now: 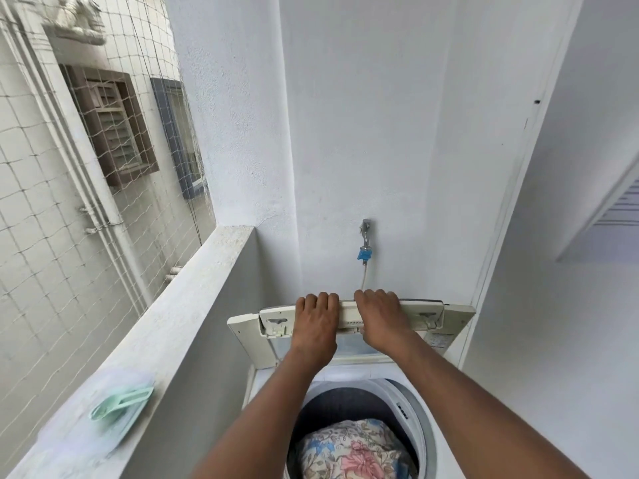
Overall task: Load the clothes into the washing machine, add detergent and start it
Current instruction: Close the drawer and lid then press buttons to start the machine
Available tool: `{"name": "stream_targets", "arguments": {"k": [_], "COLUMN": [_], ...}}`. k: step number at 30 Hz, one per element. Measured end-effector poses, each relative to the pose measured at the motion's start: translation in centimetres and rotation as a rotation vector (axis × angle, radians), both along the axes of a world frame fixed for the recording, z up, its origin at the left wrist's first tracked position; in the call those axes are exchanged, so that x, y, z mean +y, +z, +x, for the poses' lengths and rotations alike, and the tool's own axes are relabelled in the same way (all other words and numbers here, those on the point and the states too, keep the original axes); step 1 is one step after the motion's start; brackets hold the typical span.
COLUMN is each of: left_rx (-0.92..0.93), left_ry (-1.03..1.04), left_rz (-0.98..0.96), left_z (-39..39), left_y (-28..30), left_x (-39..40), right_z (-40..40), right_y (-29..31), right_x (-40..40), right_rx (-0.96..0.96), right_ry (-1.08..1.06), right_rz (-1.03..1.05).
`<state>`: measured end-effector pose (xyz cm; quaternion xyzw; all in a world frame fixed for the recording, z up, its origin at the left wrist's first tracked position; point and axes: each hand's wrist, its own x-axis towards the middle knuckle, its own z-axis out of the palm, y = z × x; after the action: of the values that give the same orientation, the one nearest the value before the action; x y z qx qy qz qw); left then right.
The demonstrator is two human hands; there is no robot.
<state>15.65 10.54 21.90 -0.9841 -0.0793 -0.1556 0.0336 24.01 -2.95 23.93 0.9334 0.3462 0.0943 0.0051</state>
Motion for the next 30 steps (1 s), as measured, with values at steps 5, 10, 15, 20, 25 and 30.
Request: {"name": "stream_targets", "arguments": {"k": [5,10,15,20,25,30], "left_rx": [0.004,0.081,0.16,0.155,0.193,0.182], "left_ry": [-0.001,-0.016,-0.058,-0.116,-0.11,-0.106], "left_rz": [0.031,0.027,-0.04,-0.12,-0.12,-0.155], "left_z": [-2.8,-4.9,-6.8,-8.9,-10.6,-12.0], "left_y": [-1.3,-2.3,-3.3,-4.9,-7.0,-9.2], "left_x": [-1.2,-2.0,-2.6,-3.6,-4.6,-5.4], "right_z": [-3.0,-5.4,-7.8,-9.9,-11.7,-13.1], "right_y": [-0.9,-2.4,-4.0,-6.3,-8.6,-10.6], "right_x": [-1.1,-2.8,-4.8,-6.6,-7.5,-8.2], "right_rx": [-0.001,0.005,0.055,0.103,0.112,0.114], "right_ry": [0.026,0.056,0.098,0.141,0.142,0.144], "right_rz": [-0.041,-0.046,-0.003,0.054,0.045,0.036]}}
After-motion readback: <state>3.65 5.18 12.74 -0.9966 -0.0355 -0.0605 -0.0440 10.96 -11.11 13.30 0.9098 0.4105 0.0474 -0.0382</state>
